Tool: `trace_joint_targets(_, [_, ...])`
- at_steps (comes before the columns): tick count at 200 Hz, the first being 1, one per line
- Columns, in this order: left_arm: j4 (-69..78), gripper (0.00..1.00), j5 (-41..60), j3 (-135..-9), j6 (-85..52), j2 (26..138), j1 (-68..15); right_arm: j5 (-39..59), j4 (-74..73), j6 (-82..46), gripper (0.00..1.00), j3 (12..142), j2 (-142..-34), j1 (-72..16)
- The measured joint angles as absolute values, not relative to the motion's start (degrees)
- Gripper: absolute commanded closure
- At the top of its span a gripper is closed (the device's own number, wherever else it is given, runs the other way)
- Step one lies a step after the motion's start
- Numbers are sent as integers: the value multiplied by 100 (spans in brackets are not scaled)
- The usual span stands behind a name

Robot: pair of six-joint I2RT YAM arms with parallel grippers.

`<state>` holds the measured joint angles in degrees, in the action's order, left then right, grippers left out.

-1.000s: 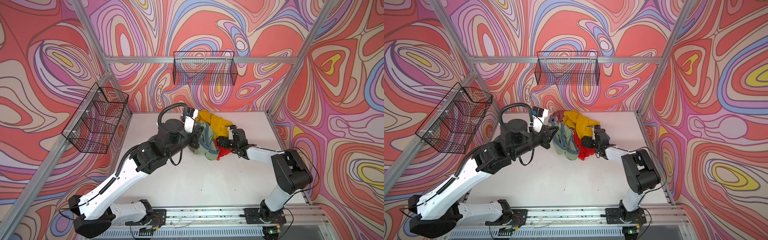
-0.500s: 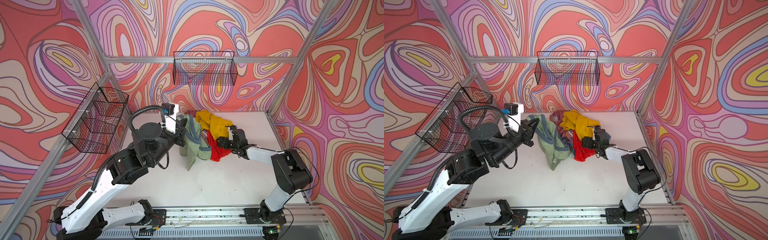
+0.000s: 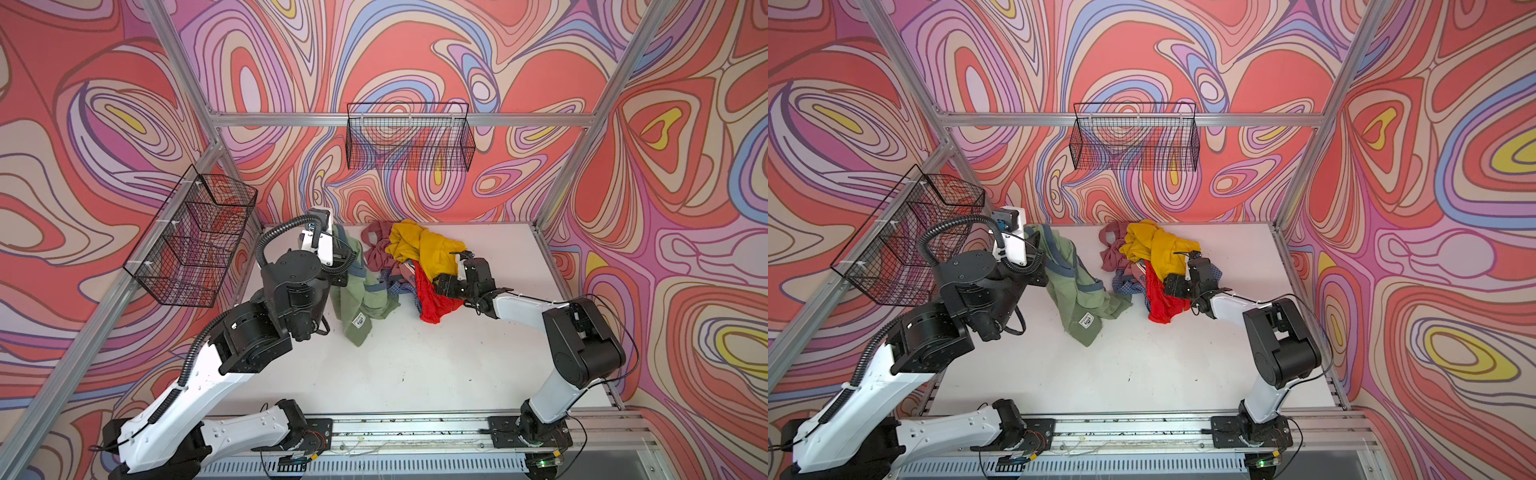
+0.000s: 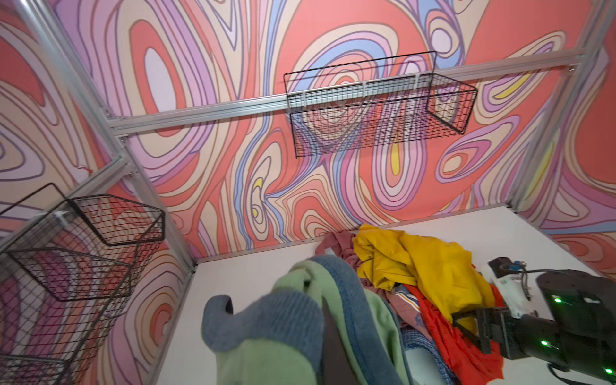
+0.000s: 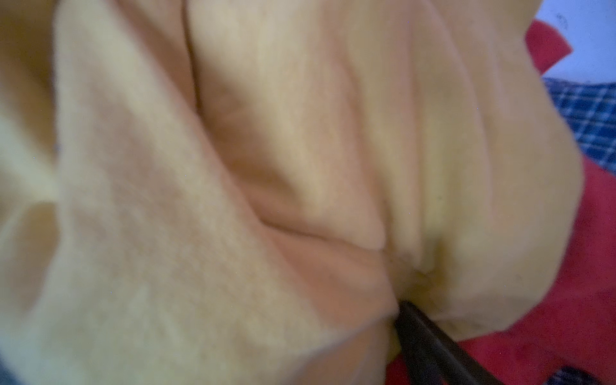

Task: Pick out a specific cloth from the pile
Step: 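Carry the green shirt with the left gripper away from the pile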

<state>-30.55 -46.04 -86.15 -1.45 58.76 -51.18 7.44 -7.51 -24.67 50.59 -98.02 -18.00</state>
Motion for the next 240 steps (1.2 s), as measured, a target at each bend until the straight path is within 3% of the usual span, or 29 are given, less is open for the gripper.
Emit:
trace_joint_targets(104, [-4141, 100, -4097, -8602, -360, 6187, -2604, 790, -661, -2423, 5, 5059, -9749, -1791])
trace_joint_targets(193, [-4348, 100, -4528, -9321, 467, 6200, -2318, 788, -644, -2392, 6, 5059, -9749, -1791])
trace_joint_targets(240, [-4348, 100, -3983, -9144, 163, 6355, -2318, 786, -635, -2359, 6, 5059, -9749, -1791])
